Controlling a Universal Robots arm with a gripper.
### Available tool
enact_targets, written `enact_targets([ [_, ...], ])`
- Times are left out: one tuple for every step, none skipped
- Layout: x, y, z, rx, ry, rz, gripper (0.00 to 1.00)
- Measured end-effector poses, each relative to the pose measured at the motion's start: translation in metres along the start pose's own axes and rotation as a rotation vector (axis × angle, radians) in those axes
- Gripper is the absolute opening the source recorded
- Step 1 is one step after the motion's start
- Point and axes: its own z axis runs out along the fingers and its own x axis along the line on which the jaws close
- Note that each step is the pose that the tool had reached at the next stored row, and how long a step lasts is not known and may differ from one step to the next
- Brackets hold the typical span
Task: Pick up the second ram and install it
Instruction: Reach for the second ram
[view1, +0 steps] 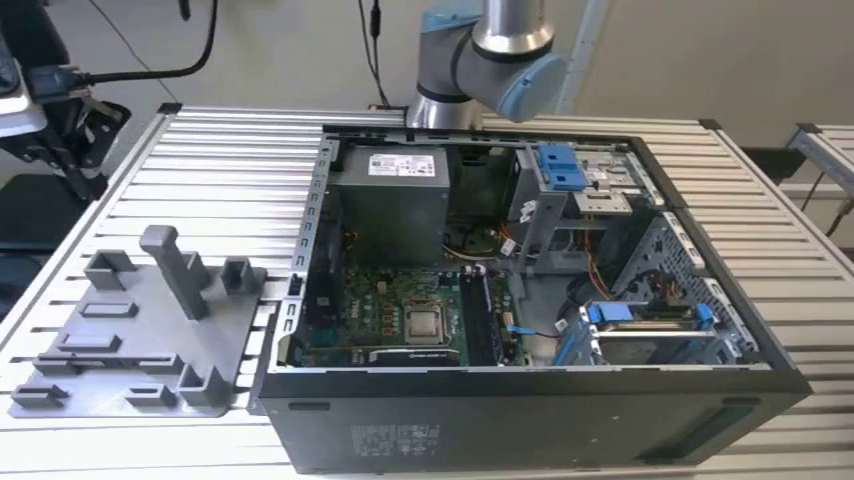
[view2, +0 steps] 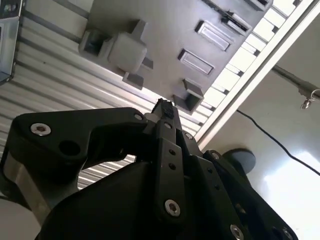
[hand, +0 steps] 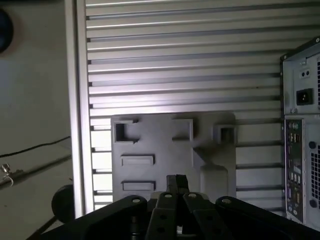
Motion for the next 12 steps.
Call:
enact_targets([
  [0.0, -0.0045, 0.0, -0.0001, -0.0001, 0.0, 0.11],
  [0.0, -0.009, 0.0, 0.0, 0.0, 0.0, 0.11],
  [0.0, -0.0137, 0.0, 0.0, 0.0, 0.0, 0.11],
  [0.0001, -0.0182, 0.0001, -0.0001, -0.0001, 0.0, 0.11],
  [0.0002, -0.0228, 0.0001, 0.0, 0.0, 0.0, 0.11],
  [0.0002, -0.0273, 0.0001, 0.0, 0.0, 0.0, 0.11],
  [0.0003, -0.0319, 0.0001, 0.0, 0.0, 0.0, 0.11],
  [0.0004, -0.0364, 0.0002, -0.0001, -0.0001, 0.0, 0.11],
  [0.0005, -0.0409, 0.0002, 0.0, 0.0, 0.0, 0.11],
  [0.0006, -0.0453, 0.0003, 0.0, 0.0, 0.0, 0.11],
  [0.0007, -0.0501, 0.0004, -0.0001, -0.0001, 0.0, 0.11],
  [0.0009, -0.054, 0.0005, -0.0001, -0.0001, 0.0, 0.11],
])
